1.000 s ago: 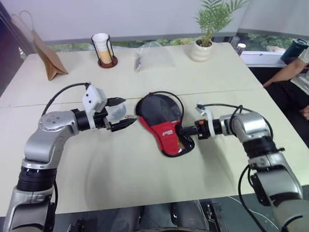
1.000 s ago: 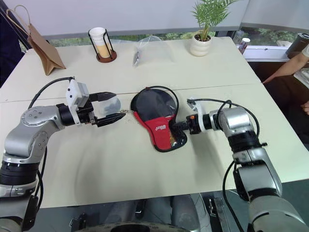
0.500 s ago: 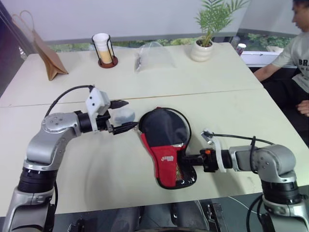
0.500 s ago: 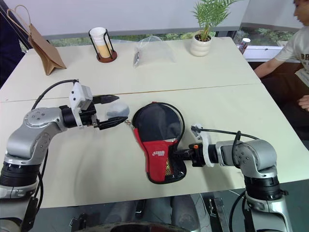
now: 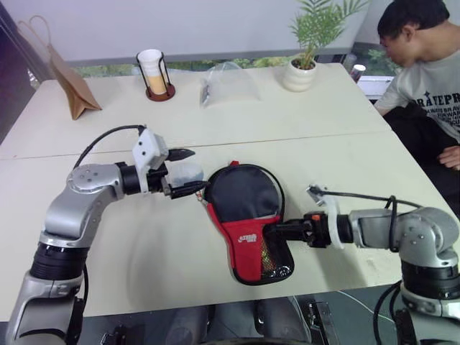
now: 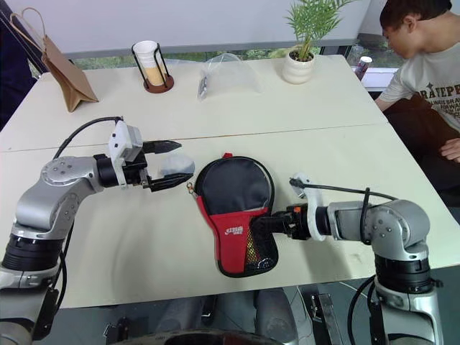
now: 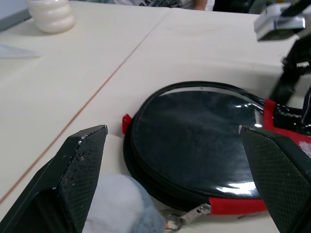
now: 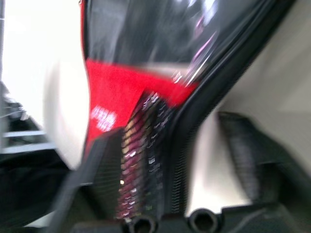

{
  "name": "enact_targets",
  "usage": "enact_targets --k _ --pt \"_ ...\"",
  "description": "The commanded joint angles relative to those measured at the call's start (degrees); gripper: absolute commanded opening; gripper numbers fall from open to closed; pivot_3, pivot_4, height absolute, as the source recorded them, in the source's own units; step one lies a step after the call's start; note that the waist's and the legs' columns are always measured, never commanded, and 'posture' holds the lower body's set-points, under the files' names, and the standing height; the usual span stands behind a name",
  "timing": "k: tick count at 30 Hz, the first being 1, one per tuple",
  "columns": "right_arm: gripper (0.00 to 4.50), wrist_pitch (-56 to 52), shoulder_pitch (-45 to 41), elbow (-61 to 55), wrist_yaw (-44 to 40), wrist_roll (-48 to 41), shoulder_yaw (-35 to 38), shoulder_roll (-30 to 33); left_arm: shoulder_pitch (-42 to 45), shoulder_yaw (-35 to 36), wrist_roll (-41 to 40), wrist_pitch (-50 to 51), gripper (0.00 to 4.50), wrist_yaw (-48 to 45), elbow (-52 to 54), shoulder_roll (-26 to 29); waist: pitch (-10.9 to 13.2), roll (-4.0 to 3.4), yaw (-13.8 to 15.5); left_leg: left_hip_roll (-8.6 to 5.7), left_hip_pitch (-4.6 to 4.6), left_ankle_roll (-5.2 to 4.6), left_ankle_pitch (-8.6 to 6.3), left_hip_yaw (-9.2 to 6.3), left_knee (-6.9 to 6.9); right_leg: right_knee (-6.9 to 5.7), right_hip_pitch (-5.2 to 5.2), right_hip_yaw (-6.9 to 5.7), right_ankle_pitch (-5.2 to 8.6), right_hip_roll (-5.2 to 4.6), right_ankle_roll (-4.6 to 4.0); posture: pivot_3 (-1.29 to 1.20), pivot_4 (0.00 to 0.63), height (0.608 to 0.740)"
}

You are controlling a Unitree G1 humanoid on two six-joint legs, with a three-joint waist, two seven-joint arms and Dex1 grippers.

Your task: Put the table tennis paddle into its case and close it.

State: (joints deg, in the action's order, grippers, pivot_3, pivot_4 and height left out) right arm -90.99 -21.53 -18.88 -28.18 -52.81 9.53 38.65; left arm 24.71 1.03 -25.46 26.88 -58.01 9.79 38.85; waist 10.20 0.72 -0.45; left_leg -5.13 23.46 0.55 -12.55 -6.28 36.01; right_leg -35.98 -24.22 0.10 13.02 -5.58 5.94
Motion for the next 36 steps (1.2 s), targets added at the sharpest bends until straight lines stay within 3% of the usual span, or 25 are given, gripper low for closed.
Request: enact_targets --k 1,6,16,25,36 --pt "4.44 5.7 -3.7 1.6 -5.5 2.3 -0.6 7.7 1.1 2.2 0.7 -2.0 4.50 -0.7 -1.2 2.4 0.0 0.00 0.0 -0.01 0.01 0.00 0.00 0.01 0.02 0.00 -0.01 0.00 0.00 -0.01 0.00 0.00 0.150 0.740" --pt "4.44 25.5 -12.7 3.5 -16.8 11.4 -8.6 14.0 2.2 1.2 6.2 -8.7 4.50 -1.8 -7.4 6.4 0.1 -0.01 -0.6 0.08 0.01 -0.01 0.00 0.07 -0.05 0.01 -0.08 0.00 0.01 0.04 0.03 0.00 0.150 0.740" --pt "4.44 53.4 -16.3 10.4 -22.3 30.4 -28.1 -0.5 3.3 0.0 9.1 -12.8 4.50 -2.4 -14.1 5.6 0.1 0.07 -0.1 -0.03 0.13 0.00 -0.01 0.00 -0.04 0.06 -0.14 0.00 -0.05 -0.03 0.18 0.00 0.150 0.740" --pt "4.44 60.2 -13.4 22.6 -23.0 37.4 -33.0 -11.0 4.5 -2.5 11.2 -14.8 4.50 -4.2 -19.0 3.7 0.1 0.06 -0.3 -0.02 0.10 0.03 0.01 -0.04 -0.05 -0.04 -0.20 0.00 -0.06 0.03 0.17 0.00 0.150 0.740" --pt "4.44 62.6 -12.3 28.3 -22.8 43.8 -33.9 -14.4 3.6 1.8 8.2 -14.1 4.50 -10.1 -17.8 9.3 0.0 0.06 -0.5 0.02 -0.10 0.07 0.03 -0.07 -0.09 -0.12 -0.09 0.01 -0.07 0.09 0.14 0.00 0.150 0.740"
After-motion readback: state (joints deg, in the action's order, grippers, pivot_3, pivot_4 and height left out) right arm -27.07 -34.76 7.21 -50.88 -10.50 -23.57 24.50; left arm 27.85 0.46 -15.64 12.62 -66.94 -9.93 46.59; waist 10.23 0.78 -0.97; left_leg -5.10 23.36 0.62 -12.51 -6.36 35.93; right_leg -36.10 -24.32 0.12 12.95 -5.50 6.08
